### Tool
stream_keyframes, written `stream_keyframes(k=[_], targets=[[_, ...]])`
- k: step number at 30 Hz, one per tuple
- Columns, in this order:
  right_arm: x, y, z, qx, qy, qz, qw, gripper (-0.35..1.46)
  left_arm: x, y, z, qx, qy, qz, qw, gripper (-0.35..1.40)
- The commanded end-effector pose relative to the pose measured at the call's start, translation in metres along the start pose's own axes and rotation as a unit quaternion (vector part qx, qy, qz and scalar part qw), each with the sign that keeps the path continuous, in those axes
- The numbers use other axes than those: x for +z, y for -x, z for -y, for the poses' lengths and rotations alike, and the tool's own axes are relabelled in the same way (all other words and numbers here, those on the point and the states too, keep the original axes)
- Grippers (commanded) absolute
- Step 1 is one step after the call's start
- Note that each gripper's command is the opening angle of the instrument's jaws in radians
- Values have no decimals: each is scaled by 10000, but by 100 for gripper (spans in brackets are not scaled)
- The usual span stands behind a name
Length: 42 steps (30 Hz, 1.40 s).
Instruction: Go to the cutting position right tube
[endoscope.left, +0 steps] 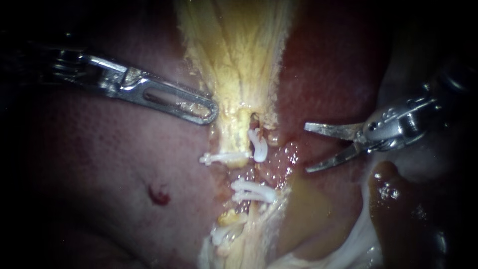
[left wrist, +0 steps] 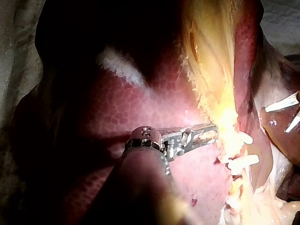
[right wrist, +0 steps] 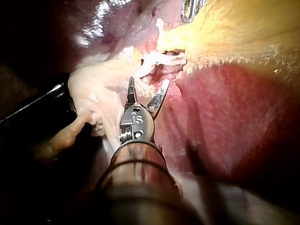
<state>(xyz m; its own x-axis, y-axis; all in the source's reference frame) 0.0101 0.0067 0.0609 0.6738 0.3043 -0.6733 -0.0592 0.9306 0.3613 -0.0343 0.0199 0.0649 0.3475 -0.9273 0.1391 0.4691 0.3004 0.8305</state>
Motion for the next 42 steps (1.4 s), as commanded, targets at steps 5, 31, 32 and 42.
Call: stream_keyframes(k=[5,31,32,42], targets=[[0,0,0,3,1,-1,10000,143,-1,0,0,0,-1,0,10000,-35],[0,0,0,33,3,-1,10000,145,-89,20,11,-93,-22,295,9995,-35],[0,0,0,33,3,-1,10000,145,-96,22,12,-109,-11,330,9994,-35],[0,0,0,32,2,-2,10000,145,-108,27,11,-147,27,390,9991,-35]])
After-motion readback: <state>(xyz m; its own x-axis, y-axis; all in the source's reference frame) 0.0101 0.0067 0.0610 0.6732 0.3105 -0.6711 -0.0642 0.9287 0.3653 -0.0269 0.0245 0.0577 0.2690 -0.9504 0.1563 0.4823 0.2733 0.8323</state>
